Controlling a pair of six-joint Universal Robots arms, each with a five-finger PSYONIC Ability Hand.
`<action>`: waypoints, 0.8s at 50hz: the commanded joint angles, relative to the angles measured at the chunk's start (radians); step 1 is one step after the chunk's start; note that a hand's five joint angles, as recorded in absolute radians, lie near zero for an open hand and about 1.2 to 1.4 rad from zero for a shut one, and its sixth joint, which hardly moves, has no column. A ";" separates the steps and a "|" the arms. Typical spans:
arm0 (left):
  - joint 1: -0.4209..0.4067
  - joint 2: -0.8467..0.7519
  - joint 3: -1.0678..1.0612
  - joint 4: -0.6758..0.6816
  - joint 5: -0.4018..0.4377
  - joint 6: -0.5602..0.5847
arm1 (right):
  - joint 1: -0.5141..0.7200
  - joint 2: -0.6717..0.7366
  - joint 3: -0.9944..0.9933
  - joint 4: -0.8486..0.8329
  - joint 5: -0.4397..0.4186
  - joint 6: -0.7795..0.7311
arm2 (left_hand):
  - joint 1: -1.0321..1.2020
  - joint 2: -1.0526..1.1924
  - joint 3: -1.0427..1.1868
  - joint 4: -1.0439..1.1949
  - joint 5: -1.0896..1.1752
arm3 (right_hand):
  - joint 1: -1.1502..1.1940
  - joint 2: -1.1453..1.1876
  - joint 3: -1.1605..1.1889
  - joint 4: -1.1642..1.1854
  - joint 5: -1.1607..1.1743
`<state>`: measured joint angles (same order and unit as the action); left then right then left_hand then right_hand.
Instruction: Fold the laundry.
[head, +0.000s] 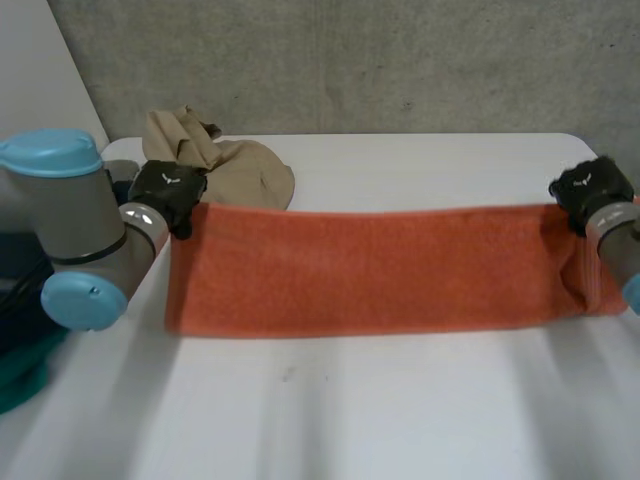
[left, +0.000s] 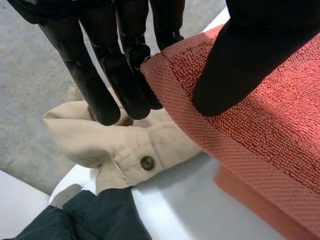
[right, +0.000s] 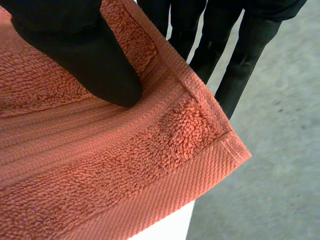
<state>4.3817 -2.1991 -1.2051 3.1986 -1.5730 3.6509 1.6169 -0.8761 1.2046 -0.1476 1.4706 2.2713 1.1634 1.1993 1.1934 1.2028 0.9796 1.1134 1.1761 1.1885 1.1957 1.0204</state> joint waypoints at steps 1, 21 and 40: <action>0.002 -0.004 0.162 0.078 -0.053 -0.051 | 0.015 0.039 -0.223 -0.110 0.013 0.054 | 0.233 0.197 0.203 0.193 0.242 | 0.283 0.220 0.208 0.201 0.201; 0.056 0.176 0.167 0.242 0.002 -0.290 | 0.018 -0.169 -0.257 -0.221 -0.022 0.356 | 0.233 0.197 0.203 0.193 0.242 | 0.283 0.220 0.208 0.201 0.201; 0.098 0.327 -0.451 -0.003 0.106 -0.106 | -0.080 -0.208 0.156 0.228 -0.138 0.087 | 0.233 0.197 0.203 0.193 0.242 | 0.283 0.220 0.208 0.201 0.201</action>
<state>4.4520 -1.9609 -1.4759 3.3604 -1.4875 3.4363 1.5911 -1.0276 1.2326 -0.1291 1.3262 2.4905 1.1634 1.2003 1.1939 1.2030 0.9796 1.1134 1.1761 1.1886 1.1965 1.0227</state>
